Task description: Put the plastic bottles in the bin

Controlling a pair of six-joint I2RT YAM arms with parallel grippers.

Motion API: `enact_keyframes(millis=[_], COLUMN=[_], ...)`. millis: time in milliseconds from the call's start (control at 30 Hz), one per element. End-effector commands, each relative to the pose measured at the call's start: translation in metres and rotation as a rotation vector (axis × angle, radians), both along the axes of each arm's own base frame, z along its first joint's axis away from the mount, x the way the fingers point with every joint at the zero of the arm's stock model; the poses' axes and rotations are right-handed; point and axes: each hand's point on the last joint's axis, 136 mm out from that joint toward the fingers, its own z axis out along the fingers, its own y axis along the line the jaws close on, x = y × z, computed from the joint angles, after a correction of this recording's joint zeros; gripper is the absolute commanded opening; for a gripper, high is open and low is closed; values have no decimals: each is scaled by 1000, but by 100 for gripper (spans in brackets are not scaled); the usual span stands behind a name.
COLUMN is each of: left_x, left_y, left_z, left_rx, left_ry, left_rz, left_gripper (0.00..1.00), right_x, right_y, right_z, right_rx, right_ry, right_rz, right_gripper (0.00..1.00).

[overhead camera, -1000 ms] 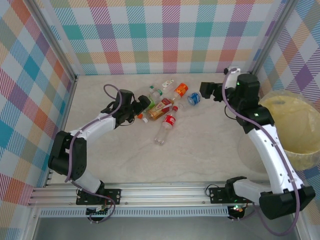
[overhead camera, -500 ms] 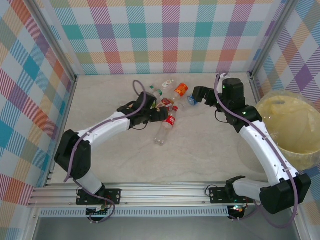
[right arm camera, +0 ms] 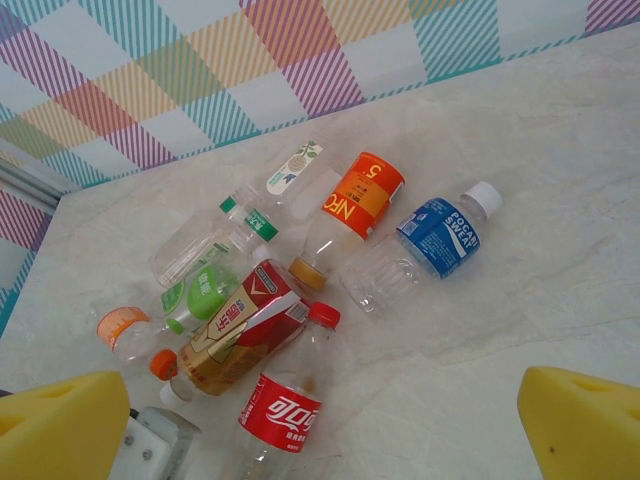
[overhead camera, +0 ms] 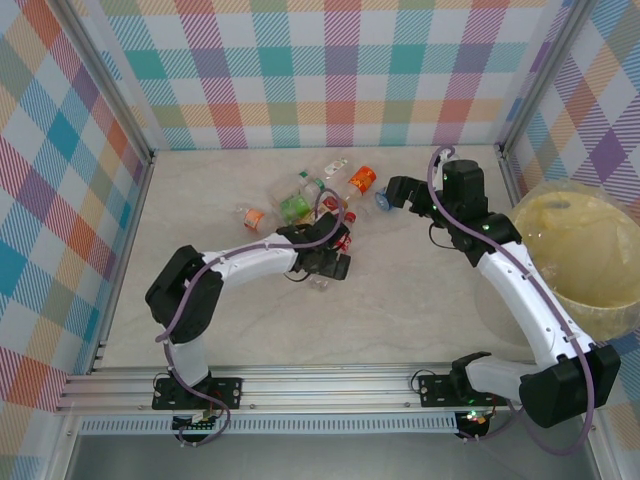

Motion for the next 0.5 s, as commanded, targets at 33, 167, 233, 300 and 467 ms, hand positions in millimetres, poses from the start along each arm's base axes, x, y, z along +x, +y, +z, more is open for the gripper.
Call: enact_keyframes(millis=[33,167,233,300,467], left_x=[-9,-6,-5,-5,-5], left_y=[-1,0,0,1,-1], left_z=[-23,-33,-35,-38,-41], left_rx=[60,67,68,73,62], left_ry=[16,4,4,5,8], left_rz=[-35,-19,-18,-19,-20], left_gripper=[93,85,82,78,69], right_x=[1,1,2,2,3], right_y=[0,-2,-4,-6,-16], right_z=[-2,-4,-6,-8,-10], right_rx=[9,7,4,6,2], right_ry=[0,9,11,17,30], right_rz=[-15,-28,-41,-60,-126], right_gripper=[100,100,100,100,100])
